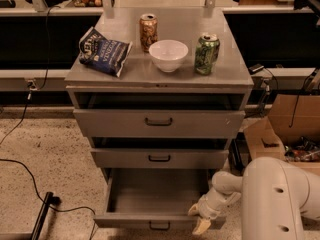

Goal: Open bottom drawer

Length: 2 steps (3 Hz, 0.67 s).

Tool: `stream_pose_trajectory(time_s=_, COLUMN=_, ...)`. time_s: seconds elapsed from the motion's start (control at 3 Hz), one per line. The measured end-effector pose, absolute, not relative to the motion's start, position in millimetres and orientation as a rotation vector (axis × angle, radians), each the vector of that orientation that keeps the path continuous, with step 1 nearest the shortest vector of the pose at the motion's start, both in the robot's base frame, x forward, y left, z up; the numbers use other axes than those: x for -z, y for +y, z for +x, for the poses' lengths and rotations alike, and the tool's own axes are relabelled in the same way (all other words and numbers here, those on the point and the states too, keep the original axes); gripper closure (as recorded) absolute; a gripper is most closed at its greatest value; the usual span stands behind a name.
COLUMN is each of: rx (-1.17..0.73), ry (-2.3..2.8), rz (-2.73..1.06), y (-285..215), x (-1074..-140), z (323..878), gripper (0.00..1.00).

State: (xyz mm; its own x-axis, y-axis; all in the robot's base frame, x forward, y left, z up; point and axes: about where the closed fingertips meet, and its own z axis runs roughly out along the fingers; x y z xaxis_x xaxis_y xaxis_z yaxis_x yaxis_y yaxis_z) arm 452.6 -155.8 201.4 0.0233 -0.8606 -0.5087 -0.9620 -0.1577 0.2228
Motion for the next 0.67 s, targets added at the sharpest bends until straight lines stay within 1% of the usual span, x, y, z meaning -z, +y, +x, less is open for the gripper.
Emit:
stream_pose_trajectory(time_s=0.33, rx=-0.857, ry=1.858, rz=-2.129, y=-145.8, x=-212.3, z=449.0, gripper=0.49)
stream_pose_trajectory(time_s=0.67, rx=-0.832, ry=1.814, rz=-2.097, y=-144.1, x=-227.6, z=459.8, gripper=0.31)
